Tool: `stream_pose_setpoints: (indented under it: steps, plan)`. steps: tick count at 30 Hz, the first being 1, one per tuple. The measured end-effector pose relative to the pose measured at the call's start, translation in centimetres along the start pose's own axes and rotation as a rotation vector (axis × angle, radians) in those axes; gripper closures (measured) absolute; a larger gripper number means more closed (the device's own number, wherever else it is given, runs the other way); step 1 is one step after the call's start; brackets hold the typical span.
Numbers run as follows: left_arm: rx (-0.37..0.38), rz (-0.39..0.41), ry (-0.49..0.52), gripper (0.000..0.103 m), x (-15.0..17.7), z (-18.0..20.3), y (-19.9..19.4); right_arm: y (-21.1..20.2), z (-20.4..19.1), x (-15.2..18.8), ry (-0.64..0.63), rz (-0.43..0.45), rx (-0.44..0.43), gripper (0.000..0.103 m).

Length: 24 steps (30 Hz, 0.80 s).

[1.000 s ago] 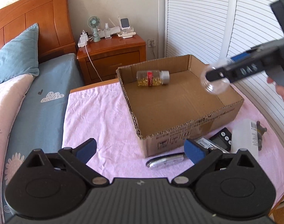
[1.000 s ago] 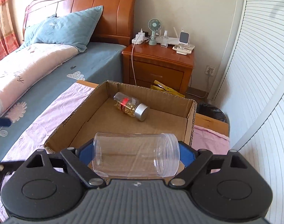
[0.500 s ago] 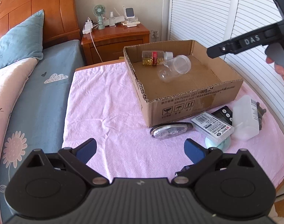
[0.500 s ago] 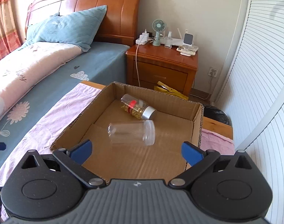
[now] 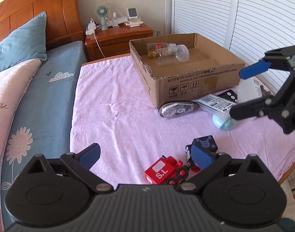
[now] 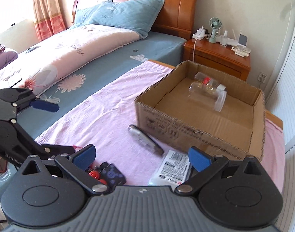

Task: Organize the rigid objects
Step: 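Move both grippers back to the red and black toy train cars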

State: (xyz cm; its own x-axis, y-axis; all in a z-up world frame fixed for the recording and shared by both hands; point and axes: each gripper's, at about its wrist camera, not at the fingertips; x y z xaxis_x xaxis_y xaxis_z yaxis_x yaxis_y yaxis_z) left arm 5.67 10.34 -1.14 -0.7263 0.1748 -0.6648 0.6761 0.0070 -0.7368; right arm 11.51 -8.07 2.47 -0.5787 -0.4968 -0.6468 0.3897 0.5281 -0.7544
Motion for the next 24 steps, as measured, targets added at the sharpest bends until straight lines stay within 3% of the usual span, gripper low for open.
stream_pose_setpoints:
  steps: [4,11,15,24]
  plan:
    - [0.001,0.023,0.045,0.003,1.7,-0.4,-0.3,1.7,-2.6,2.7,-0.044,-0.060,-0.022,0.000]
    - [0.045,-0.026,0.103,0.003,3.9,-0.3,1.0,4.4,-4.5,5.9,-0.068,-0.161,-0.022,0.000]
    - [0.037,-0.027,0.197,0.003,5.0,0.6,2.0,5.1,-4.7,7.4,-0.062,-0.177,-0.017,0.000]
    - [0.122,-0.009,0.328,0.003,5.2,1.8,3.9,6.1,-4.0,8.4,-0.054,-0.193,-0.059,0.000]
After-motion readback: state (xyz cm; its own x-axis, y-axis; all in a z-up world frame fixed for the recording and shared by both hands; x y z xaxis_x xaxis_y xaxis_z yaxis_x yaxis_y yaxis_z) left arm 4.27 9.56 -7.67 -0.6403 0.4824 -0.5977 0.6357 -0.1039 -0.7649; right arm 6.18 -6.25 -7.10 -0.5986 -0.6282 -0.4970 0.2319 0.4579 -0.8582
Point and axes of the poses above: each gripper's, at about its wrist camera, not at the fingertips, and y roughly the way its jaws point, z to its right, x to its underside, and after that the axes turned 6 degrees about -x, right-handed
